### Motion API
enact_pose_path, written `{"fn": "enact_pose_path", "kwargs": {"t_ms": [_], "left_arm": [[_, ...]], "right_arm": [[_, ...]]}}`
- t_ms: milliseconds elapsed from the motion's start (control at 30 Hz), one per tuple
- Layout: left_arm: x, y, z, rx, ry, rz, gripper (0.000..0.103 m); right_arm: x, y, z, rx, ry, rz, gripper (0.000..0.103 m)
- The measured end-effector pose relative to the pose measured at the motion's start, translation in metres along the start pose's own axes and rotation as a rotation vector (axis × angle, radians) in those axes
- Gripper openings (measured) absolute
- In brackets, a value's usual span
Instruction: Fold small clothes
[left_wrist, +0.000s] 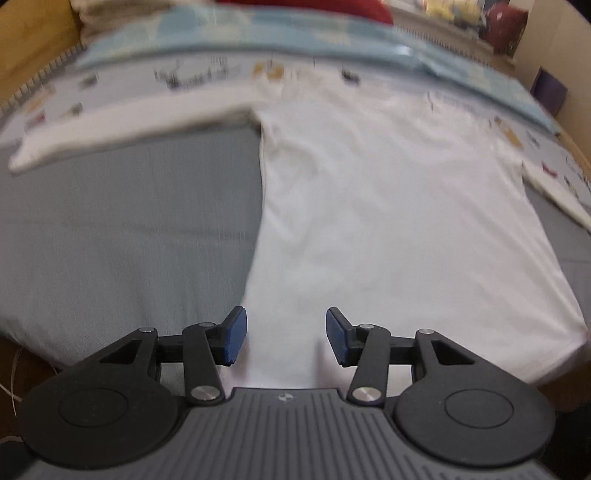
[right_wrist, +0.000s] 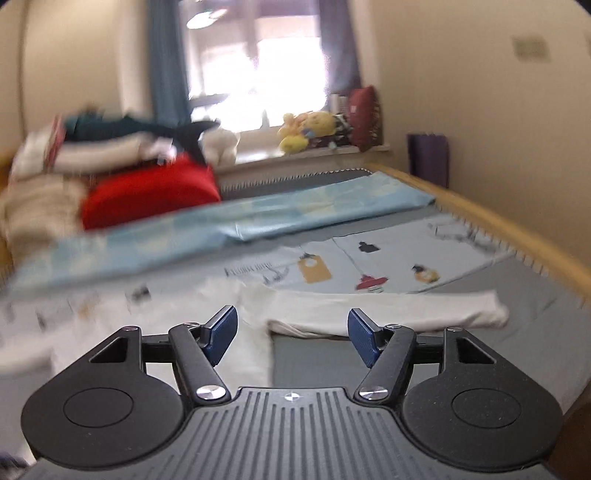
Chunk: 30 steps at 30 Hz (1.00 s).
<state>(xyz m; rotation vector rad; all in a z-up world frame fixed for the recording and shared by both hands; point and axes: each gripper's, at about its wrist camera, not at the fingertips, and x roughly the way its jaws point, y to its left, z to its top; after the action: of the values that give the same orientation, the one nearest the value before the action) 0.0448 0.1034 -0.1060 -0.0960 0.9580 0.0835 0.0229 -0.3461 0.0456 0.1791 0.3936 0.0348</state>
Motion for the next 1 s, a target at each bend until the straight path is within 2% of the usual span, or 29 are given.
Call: {"fn": "enact_pose_path", "kwargs": {"t_ms": [67, 167, 233, 267, 300, 400, 467, 500, 533, 733, 833, 900, 1000], "left_arm": [[-0.013, -0.006, 0.004, 0.006, -0.074, 0.024, 0.059], [-0.036, -0.016, 0.018, -0.027, -0.148, 0.059, 0.062], [-0.051, -0.024, 0.030, -0.054, -0.203, 0.051, 0.064], [-0.058, -0.026, 0.032, -0.051, -0.241, 0.037, 0.069], [-0.063, -0.031, 0.033, -0.028, -0.293, 0.036, 0.074], [-0.058, -0.037, 0.020, 0.067, -0.384, 0.077, 0.076], [-0.038, -0.039, 0.023, 0.102, -0.288, 0.110, 0.072], [-0.033, -0.037, 0.028, 0.074, -0.259, 0.093, 0.072], [-0.033, -0.032, 0.032, 0.035, -0.267, 0.059, 0.072], [-0.034, -0.021, 0.057, -0.098, -0.266, 0.037, 0.070], [-0.039, -0.023, 0.066, -0.078, -0.301, 0.062, 0.056], [-0.040, -0.021, 0.073, -0.069, -0.307, 0.071, 0.039], [-0.036, -0.011, 0.092, -0.088, -0.297, 0.023, 0.030]], "right_arm": [[0.003, -0.001, -0.001, 0.054, -0.007, 0.003, 0.067], [0.010, 0.012, -0.003, 0.035, -0.001, 0.011, 0.067], [0.012, 0.024, -0.005, 0.018, 0.004, 0.023, 0.067], [0.013, 0.028, -0.006, 0.019, 0.007, 0.034, 0.067], [0.015, 0.032, -0.006, 0.026, 0.011, 0.040, 0.067], [0.018, 0.042, -0.007, 0.046, 0.023, 0.036, 0.067], [0.022, 0.049, -0.008, 0.040, 0.027, 0.031, 0.067], [0.023, 0.054, -0.008, 0.026, 0.027, 0.030, 0.067], [0.025, 0.059, -0.009, 0.003, 0.027, 0.027, 0.067], [0.038, 0.080, -0.011, -0.071, 0.033, 0.005, 0.067], [0.043, 0.084, -0.011, -0.073, 0.038, 0.001, 0.067], [0.048, 0.086, -0.011, -0.070, 0.046, -0.001, 0.067], [0.055, 0.089, -0.012, -0.070, 0.062, 0.001, 0.067]]}}
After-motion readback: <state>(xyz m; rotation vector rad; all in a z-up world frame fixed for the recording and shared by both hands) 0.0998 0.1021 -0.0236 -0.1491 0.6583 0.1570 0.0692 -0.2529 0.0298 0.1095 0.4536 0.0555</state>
